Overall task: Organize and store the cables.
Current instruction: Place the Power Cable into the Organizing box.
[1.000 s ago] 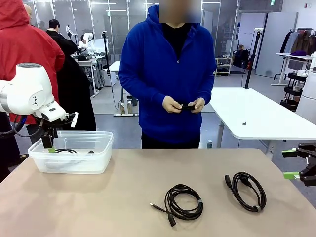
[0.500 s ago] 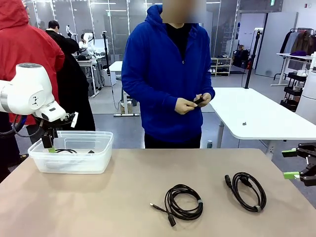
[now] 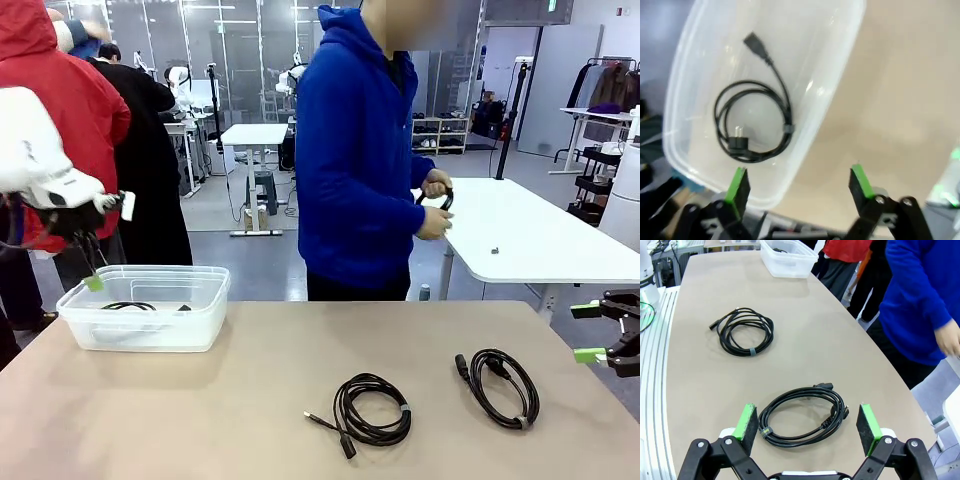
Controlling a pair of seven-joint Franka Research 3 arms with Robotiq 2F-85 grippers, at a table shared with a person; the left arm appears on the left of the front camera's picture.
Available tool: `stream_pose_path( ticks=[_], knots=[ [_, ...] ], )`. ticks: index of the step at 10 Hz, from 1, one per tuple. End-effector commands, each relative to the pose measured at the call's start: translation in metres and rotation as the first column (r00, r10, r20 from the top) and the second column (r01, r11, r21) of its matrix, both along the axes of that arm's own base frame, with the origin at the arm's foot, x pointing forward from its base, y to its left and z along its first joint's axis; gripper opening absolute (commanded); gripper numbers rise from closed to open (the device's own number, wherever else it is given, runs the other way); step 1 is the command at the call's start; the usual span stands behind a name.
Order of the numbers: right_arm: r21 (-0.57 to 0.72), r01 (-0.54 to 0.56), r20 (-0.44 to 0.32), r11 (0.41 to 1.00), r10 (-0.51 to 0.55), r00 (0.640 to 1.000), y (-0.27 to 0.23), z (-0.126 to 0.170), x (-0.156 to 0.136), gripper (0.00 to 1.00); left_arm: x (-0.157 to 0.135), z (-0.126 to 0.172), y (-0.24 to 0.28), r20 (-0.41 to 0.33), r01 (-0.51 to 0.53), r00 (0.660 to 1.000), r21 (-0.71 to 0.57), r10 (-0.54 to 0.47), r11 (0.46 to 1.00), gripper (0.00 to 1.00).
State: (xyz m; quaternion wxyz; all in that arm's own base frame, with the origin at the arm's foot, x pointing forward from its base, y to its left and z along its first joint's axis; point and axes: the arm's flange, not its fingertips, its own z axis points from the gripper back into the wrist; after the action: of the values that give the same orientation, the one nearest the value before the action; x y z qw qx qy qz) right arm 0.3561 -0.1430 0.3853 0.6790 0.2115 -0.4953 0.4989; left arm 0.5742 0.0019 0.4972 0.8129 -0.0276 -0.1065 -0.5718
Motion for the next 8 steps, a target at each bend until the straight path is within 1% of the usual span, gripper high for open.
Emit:
stream_pose_path(
  ticks=[1,2,3,5,6,7,8],
  knots=[
    [-0.010,0.002,-0.011,1.000,-0.003,1.000,0.000,0.001,-0.001,1.00,-0.032,0.007,0.029,-0.005,-0.067,0.998,-0.225,0.067,0.972,1.00],
    [-0.010,0.002,-0.011,1.000,-0.003,1.000,0.000,0.001,-0.001,1.00,-0.049,0.004,0.037,-0.010,-0.096,0.995,-0.310,0.098,0.946,1.00],
    [-0.010,0.002,-0.011,1.000,-0.003,1.000,0.000,0.001,-0.001,1.00,-0.073,0.001,0.050,-0.016,-0.125,0.991,-0.388,0.129,0.913,1.00],
    [-0.010,0.002,-0.011,1.000,-0.003,1.000,0.000,0.001,-0.001,1.00,-0.107,-0.010,0.064,0.035,-0.151,0.981,-0.466,0.189,0.872,1.00],
    [-0.010,0.002,-0.011,1.000,-0.003,1.000,0.000,0.001,-0.001,1.00,-0.121,-0.018,0.065,0.064,-0.142,0.977,-0.507,0.201,0.850,1.00],
    [-0.010,0.002,-0.011,1.000,-0.003,1.000,0.000,0.001,-0.001,1.00,-0.144,-0.019,0.062,0.122,-0.109,0.970,-0.556,0.211,0.824,1.00],
    [-0.010,0.002,-0.011,1.000,-0.003,1.000,0.000,0.001,-0.001,1.00,-0.161,-0.022,0.062,0.190,-0.038,0.963,-0.610,0.192,0.792,1.00]
  ],
)
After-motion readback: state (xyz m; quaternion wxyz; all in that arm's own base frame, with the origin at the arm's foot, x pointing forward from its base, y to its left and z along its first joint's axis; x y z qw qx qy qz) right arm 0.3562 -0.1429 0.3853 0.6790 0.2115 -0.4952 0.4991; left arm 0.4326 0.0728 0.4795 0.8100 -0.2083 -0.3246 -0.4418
